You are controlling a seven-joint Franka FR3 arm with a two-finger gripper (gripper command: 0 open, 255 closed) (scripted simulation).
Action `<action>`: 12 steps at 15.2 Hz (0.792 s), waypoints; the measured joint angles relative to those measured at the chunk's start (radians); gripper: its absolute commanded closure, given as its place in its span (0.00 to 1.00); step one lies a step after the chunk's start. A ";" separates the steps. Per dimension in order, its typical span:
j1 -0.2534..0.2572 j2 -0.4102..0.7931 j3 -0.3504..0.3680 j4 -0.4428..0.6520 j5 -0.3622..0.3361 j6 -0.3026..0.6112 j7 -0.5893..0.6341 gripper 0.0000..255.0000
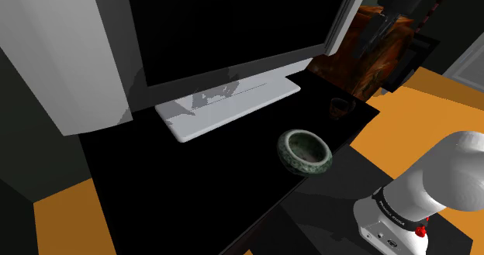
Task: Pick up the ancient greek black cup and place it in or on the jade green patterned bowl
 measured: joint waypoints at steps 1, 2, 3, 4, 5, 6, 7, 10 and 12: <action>0.000 0.000 0.000 0.000 0.000 0.000 0.000 0.00; -0.004 0.003 -0.002 -0.010 -0.004 0.009 0.001 0.00; -0.011 0.014 -0.005 -0.019 -0.010 0.020 0.003 0.00; -0.021 0.026 -0.016 -0.033 -0.022 0.037 -0.003 0.00; -0.030 0.037 -0.020 -0.050 -0.030 0.055 0.000 0.00; -0.040 0.043 -0.029 -0.071 -0.041 0.072 -0.003 0.00; -0.051 0.055 -0.037 -0.087 -0.053 0.090 -0.004 0.00; -0.083 0.091 -0.060 -0.126 -0.086 0.136 -0.003 0.00; -0.105 0.108 -0.076 -0.164 -0.109 0.172 -0.002 0.00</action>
